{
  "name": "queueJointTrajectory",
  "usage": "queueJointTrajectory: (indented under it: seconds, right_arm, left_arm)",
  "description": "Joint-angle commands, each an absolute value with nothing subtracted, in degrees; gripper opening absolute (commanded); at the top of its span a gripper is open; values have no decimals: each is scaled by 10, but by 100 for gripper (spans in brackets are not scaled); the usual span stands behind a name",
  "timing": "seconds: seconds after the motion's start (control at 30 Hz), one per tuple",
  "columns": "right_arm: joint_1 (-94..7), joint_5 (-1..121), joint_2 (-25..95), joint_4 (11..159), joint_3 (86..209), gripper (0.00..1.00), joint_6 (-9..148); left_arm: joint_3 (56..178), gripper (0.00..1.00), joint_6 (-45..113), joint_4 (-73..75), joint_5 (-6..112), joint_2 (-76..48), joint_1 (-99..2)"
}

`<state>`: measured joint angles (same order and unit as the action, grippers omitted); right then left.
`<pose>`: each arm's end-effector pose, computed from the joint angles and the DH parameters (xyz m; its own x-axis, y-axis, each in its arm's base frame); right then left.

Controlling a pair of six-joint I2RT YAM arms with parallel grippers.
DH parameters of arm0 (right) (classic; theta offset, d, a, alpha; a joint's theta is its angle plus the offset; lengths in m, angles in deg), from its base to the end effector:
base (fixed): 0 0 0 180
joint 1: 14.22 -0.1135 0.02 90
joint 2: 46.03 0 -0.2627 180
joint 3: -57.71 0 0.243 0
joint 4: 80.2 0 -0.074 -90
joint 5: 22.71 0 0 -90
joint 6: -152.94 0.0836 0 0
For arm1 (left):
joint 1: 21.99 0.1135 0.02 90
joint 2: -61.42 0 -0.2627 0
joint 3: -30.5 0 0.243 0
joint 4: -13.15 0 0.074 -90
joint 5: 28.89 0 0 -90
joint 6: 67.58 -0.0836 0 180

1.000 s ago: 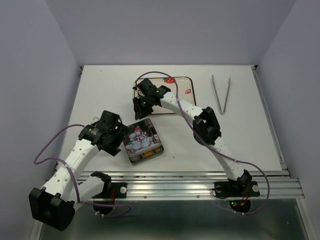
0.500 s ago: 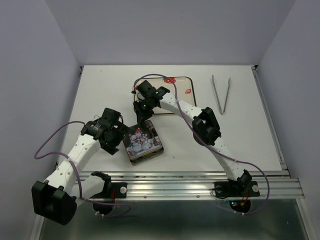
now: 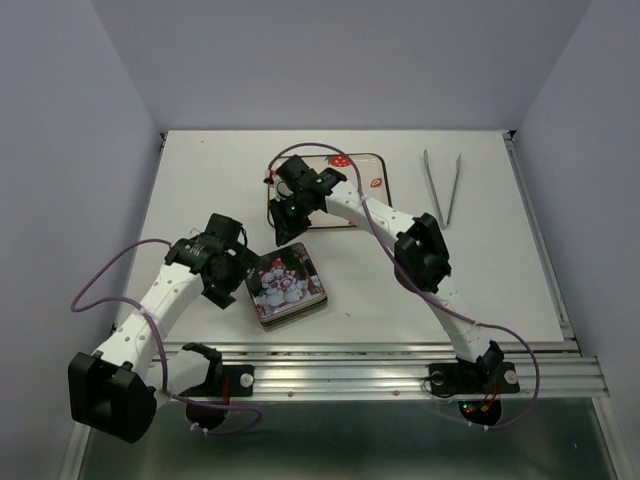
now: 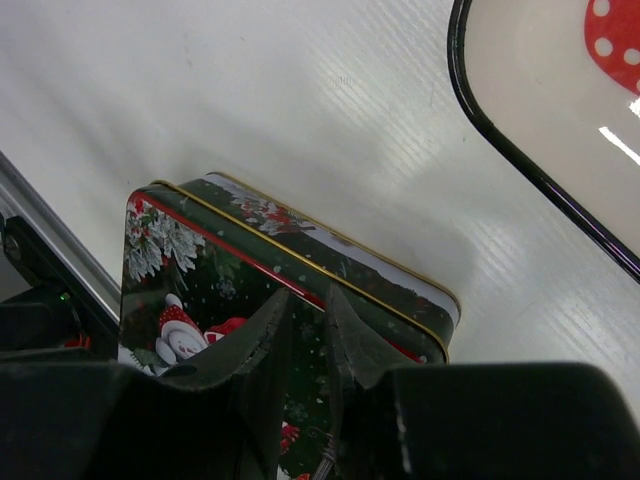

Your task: Pack the cookies

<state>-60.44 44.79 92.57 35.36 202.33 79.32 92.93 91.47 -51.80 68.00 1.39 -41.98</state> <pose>0.3491 0.4105 0.1839 -0.7927 -0.4507 -0.4105 -0.6068 0.6479 0.4605 0.1951 -0.0603 0.2119 -0.5666 -0.7805 -0.2642 -0.6761 0.6237 -0.3924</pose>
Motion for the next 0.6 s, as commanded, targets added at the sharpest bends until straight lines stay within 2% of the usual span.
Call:
queueJointTrajectory:
  seconds: [0.0,0.23,0.47,0.57]
  right_arm:
    - [-609,431,885,346,2012,25,784]
    - [-614,430,879,351,1987,24,778]
    - [-614,476,923,358,2110,25,800]
    - [-614,480,890,395,2068,25,806]
  left_arm:
    - [943,99,900,-512,688,8,-415]
    - [939,99,896,-499,680,5,-412]
    - [937,99,894,-502,680,14,-411]
    - [935,99,890,-503,680,15,-411]
